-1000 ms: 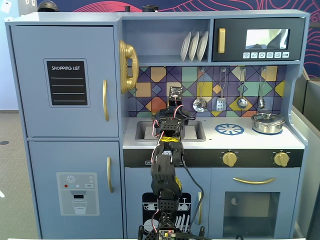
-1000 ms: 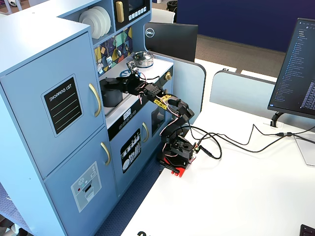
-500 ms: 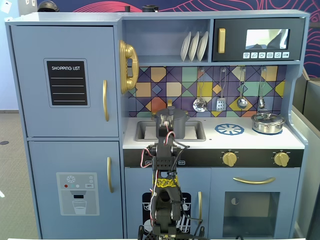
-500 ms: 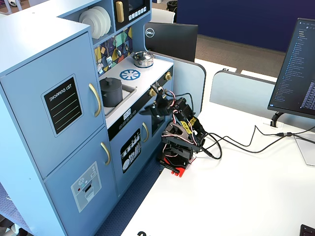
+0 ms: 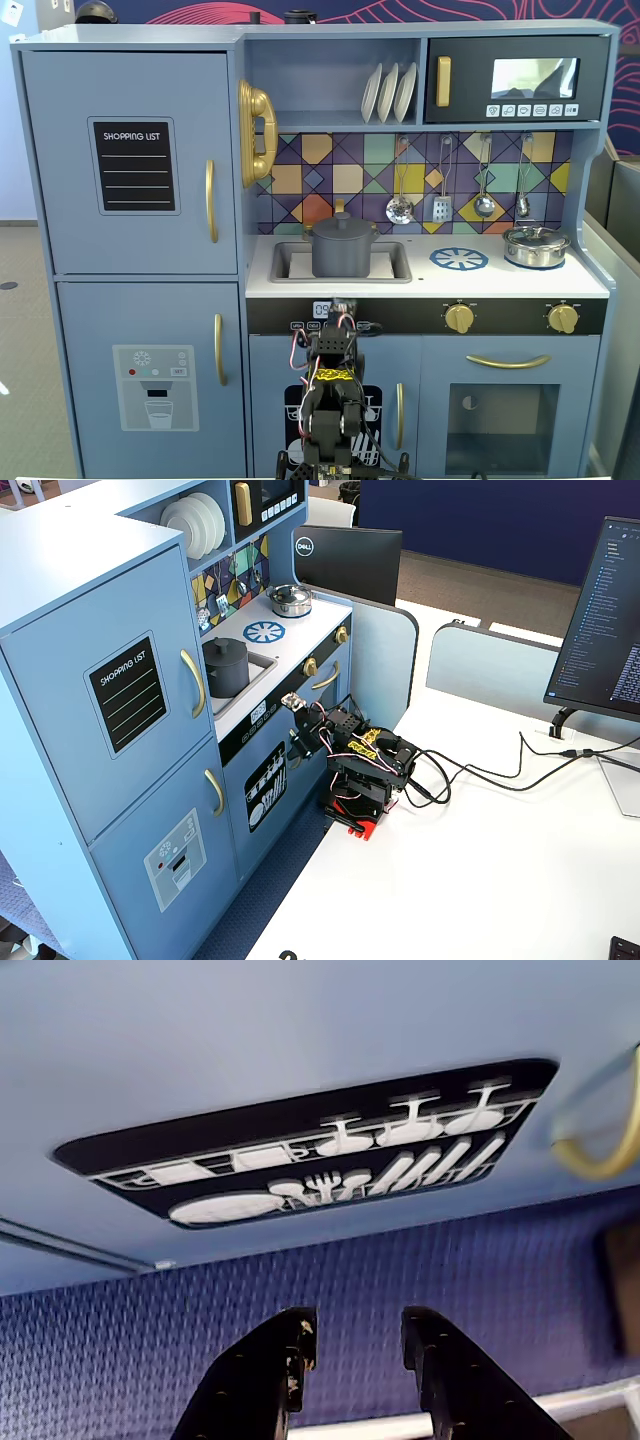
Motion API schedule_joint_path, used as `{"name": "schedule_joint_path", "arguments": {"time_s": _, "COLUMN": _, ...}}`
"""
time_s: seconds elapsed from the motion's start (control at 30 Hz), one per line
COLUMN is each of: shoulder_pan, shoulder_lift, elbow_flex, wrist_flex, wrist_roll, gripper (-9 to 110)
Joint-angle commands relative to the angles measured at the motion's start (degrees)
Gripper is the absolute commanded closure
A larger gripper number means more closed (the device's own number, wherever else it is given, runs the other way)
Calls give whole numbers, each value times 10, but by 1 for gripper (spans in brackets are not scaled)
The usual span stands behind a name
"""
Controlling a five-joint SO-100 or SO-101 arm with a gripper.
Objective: Pick up the lid from the counter and put it on the gray recipient
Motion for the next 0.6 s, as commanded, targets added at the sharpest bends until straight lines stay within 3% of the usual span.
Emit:
{"name": "schedule_joint_path", "arguments": {"time_s": 0.0, "shoulder_pan": -20, "shoulder_lift": -41, "elbow_flex": 5, "wrist_flex": -38, "wrist_roll": 56, "gripper": 102}}
{"name": "schedule_joint_path", "arguments": {"time_s": 0.33, "shoulder_pan": -30, "shoulder_lift": -9, "elbow_flex": 5, "wrist_flex": 264, "wrist_roll": -103, "gripper": 97}}
{"name": "schedule_joint_path", "arguments": {"time_s": 0.57, "shoulder_pan": -7, "shoulder_lift": 35, "elbow_flex": 5, "wrist_flex": 315, "wrist_roll": -12, "gripper": 94}}
